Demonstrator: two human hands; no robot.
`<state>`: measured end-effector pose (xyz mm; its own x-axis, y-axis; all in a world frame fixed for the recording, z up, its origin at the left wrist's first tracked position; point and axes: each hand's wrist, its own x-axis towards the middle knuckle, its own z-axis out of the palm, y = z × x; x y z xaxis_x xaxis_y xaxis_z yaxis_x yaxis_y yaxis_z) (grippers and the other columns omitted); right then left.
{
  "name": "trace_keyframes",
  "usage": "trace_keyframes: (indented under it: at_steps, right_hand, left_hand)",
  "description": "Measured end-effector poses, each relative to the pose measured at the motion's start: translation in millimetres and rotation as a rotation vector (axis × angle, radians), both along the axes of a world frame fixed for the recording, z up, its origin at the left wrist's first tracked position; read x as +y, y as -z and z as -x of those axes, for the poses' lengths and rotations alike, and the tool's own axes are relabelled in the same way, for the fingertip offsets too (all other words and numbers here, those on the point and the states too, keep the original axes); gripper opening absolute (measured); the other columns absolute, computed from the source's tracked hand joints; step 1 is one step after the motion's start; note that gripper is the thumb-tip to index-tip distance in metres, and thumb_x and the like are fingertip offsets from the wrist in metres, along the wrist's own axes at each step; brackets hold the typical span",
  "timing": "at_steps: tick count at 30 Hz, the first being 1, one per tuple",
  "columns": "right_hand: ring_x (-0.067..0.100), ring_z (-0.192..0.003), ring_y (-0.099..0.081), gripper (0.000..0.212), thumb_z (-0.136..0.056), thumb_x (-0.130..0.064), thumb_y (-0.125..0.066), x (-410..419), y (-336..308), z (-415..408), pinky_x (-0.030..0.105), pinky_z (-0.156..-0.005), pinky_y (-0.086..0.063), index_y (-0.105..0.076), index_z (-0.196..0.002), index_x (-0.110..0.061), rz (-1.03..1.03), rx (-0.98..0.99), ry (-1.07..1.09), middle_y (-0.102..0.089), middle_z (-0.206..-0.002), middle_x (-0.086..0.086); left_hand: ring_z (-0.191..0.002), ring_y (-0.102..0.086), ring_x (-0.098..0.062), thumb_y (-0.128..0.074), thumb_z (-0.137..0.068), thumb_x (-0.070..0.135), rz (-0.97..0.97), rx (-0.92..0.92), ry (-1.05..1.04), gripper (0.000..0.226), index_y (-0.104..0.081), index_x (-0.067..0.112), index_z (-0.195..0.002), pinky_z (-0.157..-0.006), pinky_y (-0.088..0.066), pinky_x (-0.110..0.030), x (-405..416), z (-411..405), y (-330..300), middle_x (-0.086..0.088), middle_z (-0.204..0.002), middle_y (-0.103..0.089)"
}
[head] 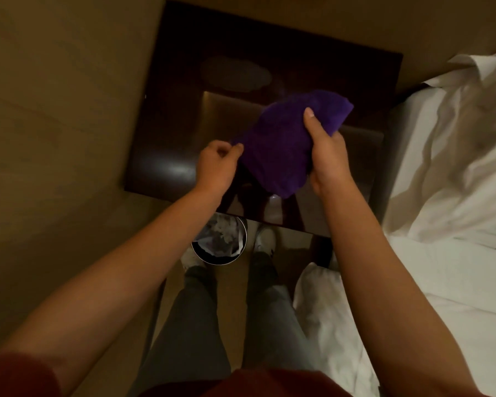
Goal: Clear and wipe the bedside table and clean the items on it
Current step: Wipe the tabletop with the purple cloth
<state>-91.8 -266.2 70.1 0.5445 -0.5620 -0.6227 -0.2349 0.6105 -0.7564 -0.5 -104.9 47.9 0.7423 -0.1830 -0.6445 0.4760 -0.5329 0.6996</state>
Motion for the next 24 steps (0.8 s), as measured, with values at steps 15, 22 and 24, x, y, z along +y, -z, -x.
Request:
trace_keyframes:
  at_steps: [15,22,24]
  right_hand:
    - [0.024,-0.104,-0.076,0.035,-0.090,-0.019,-0.078,19,3,1,0.040,-0.093,-0.061,-0.070,-0.121,-0.007,-0.051,0.013,-0.058,-0.079,-0.111,0.009]
    - [0.031,-0.131,-0.062,0.064,-0.090,-0.051,-0.065,3,20,59,0.051,-0.114,-0.046,-0.059,-0.141,-0.012,-0.525,-0.233,0.004,-0.066,-0.139,0.015]
    - [0.030,-0.127,-0.065,0.057,-0.088,-0.055,-0.062,3,20,68,0.050,-0.105,-0.053,-0.073,-0.126,-0.015,-0.574,-0.307,0.002,-0.069,-0.134,0.014]
  left_hand:
    - [-0.108,-0.073,-0.026,-0.069,-0.096,0.015,0.493,0.314,-0.057,0.030,-0.068,0.009,-0.125,-0.095,-0.059,-0.040,-9,4,-22,-0.012,-0.115,-0.076]
    - [-0.118,-0.069,-0.028,-0.063,-0.100,0.022,0.633,0.545,-0.044,0.035,-0.062,0.010,-0.133,-0.098,-0.058,-0.041,-35,27,-26,-0.011,-0.127,-0.072]
    - [-0.117,-0.070,-0.026,-0.065,-0.099,0.023,0.589,0.533,0.003,0.037,-0.062,0.008,-0.133,-0.096,-0.059,-0.039,-46,36,-23,-0.011,-0.126,-0.072]
